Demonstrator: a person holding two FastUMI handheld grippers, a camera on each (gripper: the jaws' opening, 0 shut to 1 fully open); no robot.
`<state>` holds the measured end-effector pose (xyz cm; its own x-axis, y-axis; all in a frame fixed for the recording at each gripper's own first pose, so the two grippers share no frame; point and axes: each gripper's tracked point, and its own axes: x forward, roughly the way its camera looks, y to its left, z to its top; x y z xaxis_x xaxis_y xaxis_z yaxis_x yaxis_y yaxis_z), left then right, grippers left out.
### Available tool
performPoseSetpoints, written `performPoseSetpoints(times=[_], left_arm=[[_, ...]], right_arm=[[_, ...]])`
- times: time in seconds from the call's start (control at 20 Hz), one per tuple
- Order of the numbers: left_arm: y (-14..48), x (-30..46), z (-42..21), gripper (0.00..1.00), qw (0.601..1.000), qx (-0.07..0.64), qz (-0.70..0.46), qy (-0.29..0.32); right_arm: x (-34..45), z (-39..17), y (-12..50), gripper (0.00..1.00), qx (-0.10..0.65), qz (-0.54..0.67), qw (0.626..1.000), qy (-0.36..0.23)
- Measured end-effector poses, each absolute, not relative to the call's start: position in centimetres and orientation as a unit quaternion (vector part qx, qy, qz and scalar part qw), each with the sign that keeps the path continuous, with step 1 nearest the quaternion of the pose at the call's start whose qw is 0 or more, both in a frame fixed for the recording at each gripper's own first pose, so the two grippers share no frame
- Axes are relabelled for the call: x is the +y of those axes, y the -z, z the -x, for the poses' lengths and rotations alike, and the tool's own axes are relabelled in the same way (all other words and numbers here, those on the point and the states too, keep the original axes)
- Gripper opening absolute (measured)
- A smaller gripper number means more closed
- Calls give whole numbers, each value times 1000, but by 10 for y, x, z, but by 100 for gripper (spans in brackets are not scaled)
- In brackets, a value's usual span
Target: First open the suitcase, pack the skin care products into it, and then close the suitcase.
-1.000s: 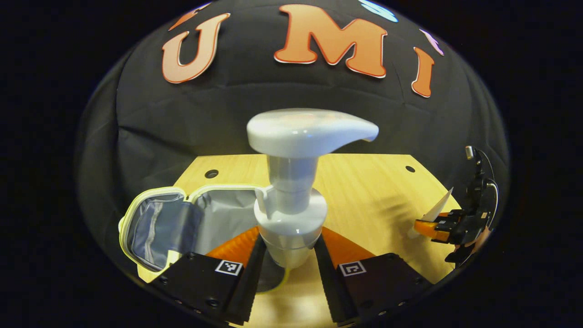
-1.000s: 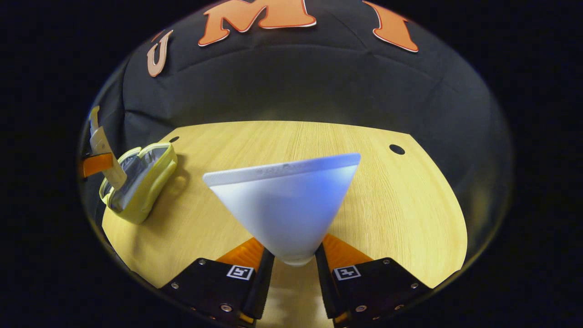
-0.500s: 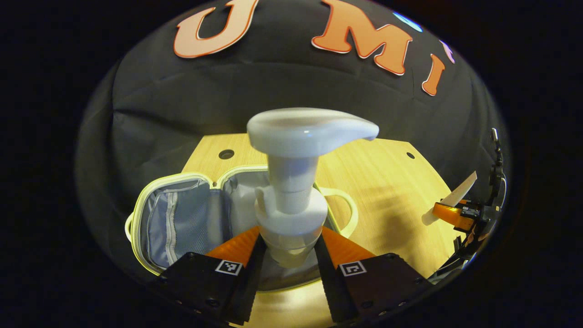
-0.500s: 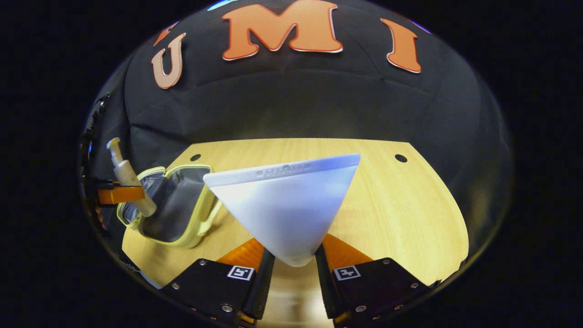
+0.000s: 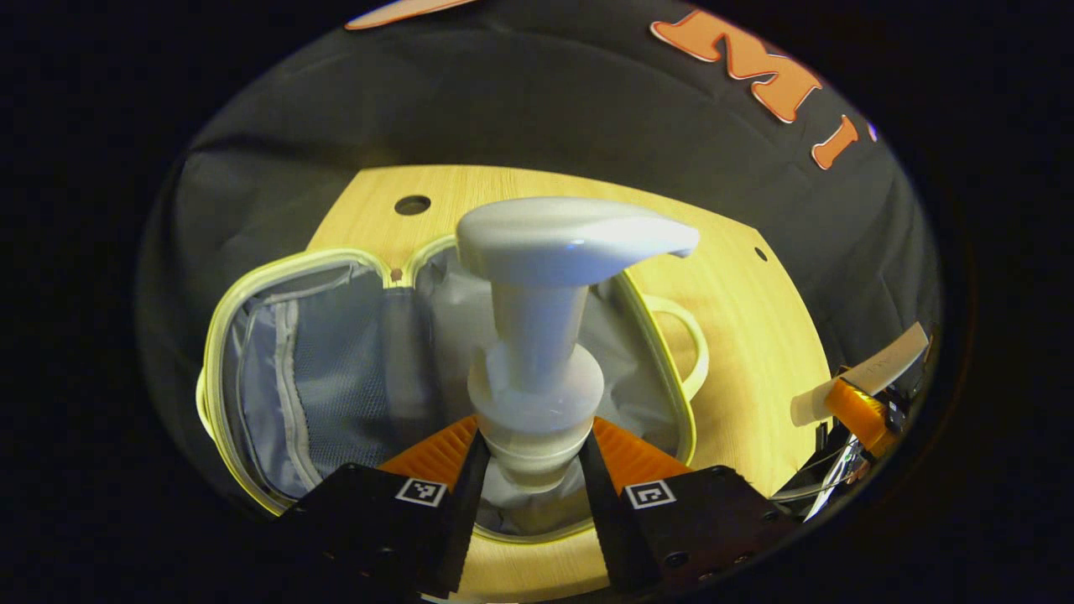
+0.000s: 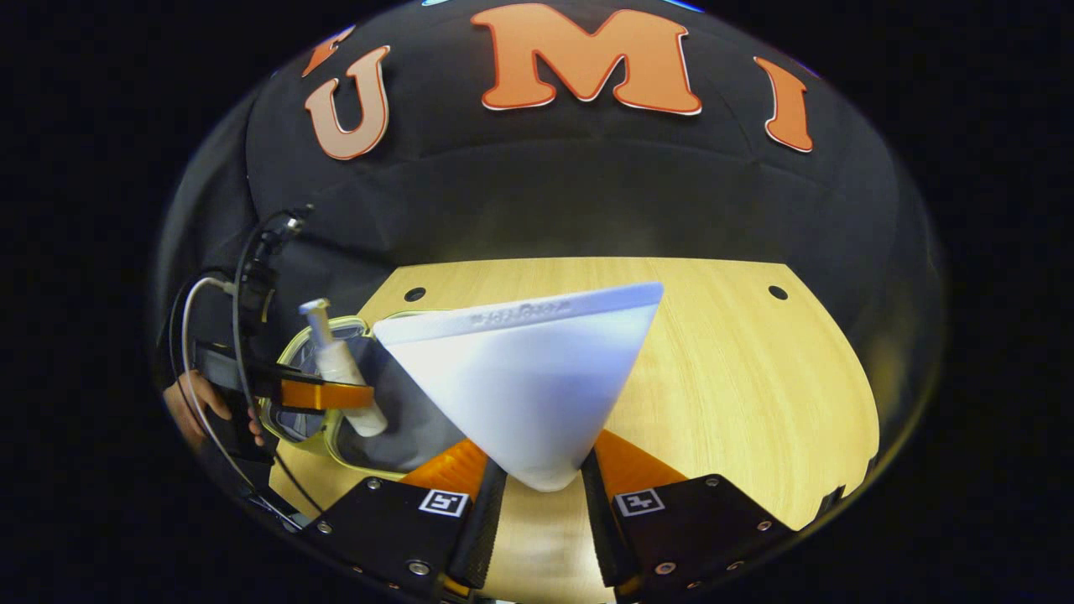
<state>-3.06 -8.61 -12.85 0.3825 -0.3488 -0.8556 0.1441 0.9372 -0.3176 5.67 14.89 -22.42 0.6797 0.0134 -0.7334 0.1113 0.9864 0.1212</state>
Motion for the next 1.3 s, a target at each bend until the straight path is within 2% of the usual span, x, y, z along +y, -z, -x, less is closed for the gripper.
performPoseSetpoints(times=[0.2,0.25,0.3,0.65,0.8,0.95,1.1,1.15,1.2,1.3], left_arm=[[152,-83,32,61,793,586,87,141],[157,-83,32,65,784,599,83,139],[156,-88,30,63,779,603,88,144],[183,-98,13,64,761,631,86,121],[169,-95,2,68,787,601,80,111],[151,-94,0,85,811,571,70,102],[131,-86,10,88,831,546,64,85],[123,-81,14,93,837,537,62,79],[113,-73,18,89,844,529,58,69],[94,-57,27,89,855,514,52,50]], right_arm=[[177,-59,228,49,424,-98,900,20],[182,-61,230,46,429,-100,898,17],[187,-62,232,49,436,-103,894,13],[207,-89,241,49,454,-128,882,-6],[213,-97,252,49,467,-133,874,-23],[218,-112,263,49,477,-145,866,-38],[228,-124,273,49,488,-138,860,-64],[234,-124,276,49,492,-138,856,-74],[239,-126,280,49,500,-142,850,-82],[248,-129,287,49,512,-154,840,-96]])
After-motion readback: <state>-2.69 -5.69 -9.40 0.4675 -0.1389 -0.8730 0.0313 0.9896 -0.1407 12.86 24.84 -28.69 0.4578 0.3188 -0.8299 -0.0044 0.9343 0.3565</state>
